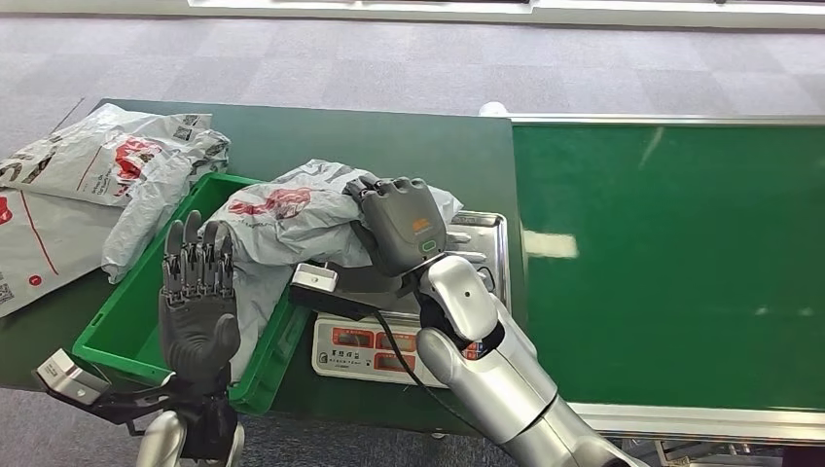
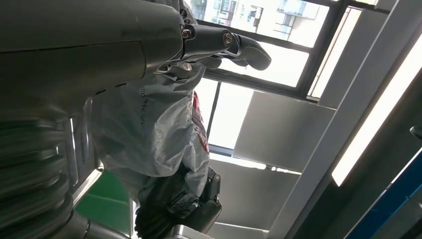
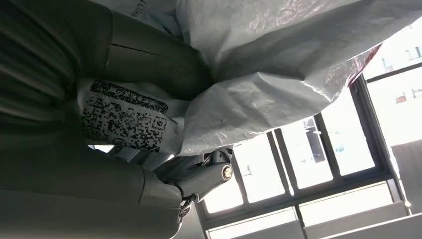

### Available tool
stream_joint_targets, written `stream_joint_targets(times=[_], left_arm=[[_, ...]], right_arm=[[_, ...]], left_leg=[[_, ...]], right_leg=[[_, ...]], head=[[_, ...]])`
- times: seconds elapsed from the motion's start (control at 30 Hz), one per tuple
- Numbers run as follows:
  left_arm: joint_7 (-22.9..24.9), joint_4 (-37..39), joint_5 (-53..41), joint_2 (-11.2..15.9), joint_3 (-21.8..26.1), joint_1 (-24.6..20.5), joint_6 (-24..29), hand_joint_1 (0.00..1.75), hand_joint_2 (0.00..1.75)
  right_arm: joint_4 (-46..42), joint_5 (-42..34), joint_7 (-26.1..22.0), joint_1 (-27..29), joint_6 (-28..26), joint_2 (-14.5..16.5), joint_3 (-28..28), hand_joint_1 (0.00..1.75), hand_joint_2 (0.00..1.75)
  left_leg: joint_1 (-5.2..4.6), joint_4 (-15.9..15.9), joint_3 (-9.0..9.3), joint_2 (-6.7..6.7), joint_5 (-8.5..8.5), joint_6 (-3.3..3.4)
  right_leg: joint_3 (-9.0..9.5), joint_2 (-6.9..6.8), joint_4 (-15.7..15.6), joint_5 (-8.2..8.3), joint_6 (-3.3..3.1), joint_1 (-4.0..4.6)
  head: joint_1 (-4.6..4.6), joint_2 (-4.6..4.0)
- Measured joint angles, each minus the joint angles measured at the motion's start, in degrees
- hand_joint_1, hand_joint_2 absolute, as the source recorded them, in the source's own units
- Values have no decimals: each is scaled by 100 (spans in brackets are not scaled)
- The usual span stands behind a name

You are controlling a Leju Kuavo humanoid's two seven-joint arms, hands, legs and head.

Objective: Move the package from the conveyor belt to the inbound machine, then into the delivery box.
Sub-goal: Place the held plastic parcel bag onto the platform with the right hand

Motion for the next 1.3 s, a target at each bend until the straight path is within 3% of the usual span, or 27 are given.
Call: stream_joint_targets(times=[0.03,0.07,0.73,1.0,1.1,1.2,1.3], left_arm=[[0,-8,1,2,-8,12,7,0,175],[1,-15,1,3,-16,25,12,0,175],[60,-250,-127,8,-27,259,-104,0,175],[54,-243,-211,9,-27,254,-162,0,175],[-55,-243,-826,11,-27,238,354,0,175],[-155,-240,-2444,32,-36,110,1571,0,175],[237,-125,-4846,149,-173,-217,2625,0,175]], right_arm=[[0,1,3,0,1,1,2,0,44],[0,-2,5,0,3,2,5,0,0],[-777,-2432,-1077,297,618,-167,-463,0,0],[-1122,-2822,-1454,542,630,-304,-684,0,0],[-1241,-3113,-1596,664,625,-332,-830,0,0],[-1408,-3299,-1696,824,543,-339,-1050,0,0],[-1598,-3328,-1746,962,450,-339,-1268,0,131]], left_leg=[[0,0,0,0,0,0],[0,0,0,0,0,0],[-1,1,2,2,0,-1],[-1,1,2,2,-1,-1],[-1,1,2,2,-1,-1],[-1,1,2,1,-1,-1],[-1,2,4,-1,0,0]], right_leg=[[0,0,0,0,0,0],[0,0,0,0,0,0],[-3,2,-1,1,0,-2],[-4,2,-1,0,0,-1],[-4,2,-1,0,0,-1],[-3,-1,-2,0,0,-1],[-3,-4,-3,2,1,-3]], head=[[-1,0],[-1,0],[0,0],[-1,0],[-1,0],[-2,0],[-1,0]])
